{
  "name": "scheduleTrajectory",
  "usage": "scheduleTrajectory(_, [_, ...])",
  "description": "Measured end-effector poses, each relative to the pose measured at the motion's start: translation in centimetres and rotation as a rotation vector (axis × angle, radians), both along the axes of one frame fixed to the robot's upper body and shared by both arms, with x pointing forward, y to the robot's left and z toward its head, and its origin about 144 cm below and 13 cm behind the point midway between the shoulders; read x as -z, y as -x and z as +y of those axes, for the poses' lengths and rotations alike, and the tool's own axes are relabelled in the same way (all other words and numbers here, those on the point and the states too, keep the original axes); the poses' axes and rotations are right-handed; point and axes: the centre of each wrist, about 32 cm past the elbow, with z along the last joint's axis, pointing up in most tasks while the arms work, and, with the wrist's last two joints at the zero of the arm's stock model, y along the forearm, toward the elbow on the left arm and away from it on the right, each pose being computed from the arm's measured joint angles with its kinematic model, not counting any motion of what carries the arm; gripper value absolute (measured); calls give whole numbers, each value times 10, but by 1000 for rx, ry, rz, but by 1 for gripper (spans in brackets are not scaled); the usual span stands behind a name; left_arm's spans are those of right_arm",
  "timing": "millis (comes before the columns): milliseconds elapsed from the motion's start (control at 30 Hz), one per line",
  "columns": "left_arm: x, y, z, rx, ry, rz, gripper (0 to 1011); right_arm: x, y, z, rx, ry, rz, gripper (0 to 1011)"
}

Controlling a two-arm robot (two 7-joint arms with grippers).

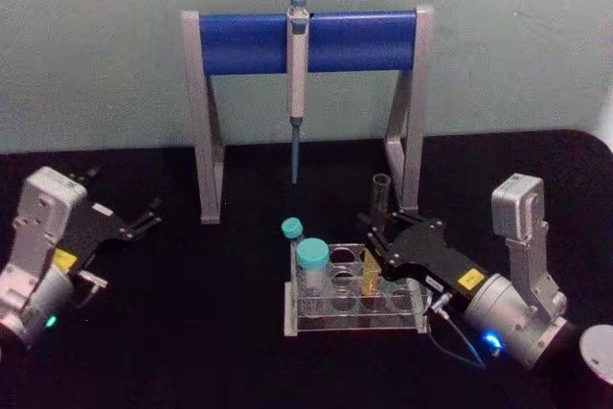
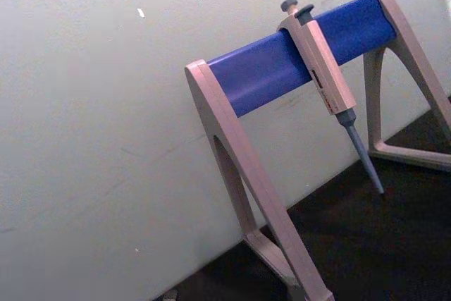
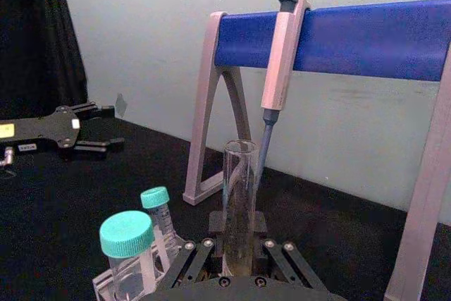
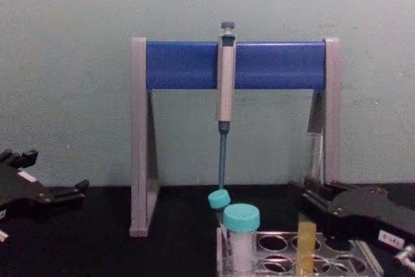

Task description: Pick up the test tube from the test tube rack, shake it, then place it back into the test tube rack.

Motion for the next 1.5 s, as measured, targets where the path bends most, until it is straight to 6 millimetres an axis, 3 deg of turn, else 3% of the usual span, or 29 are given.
scheduleTrajectory(667, [0,0,0,0,0,0,1009,0,0,0,-2,3,1,233])
scheduleTrajectory(1100, [0,0,0,0,0,0,1010,0,0,0,-3,2,1,603])
scheduleTrajectory(1367, [0,0,0,0,0,0,1010,0,0,0,-3,2,1,891])
scheduleTrajectory(1500, [0,0,0,0,0,0,1010,0,0,0,-3,2,1,964])
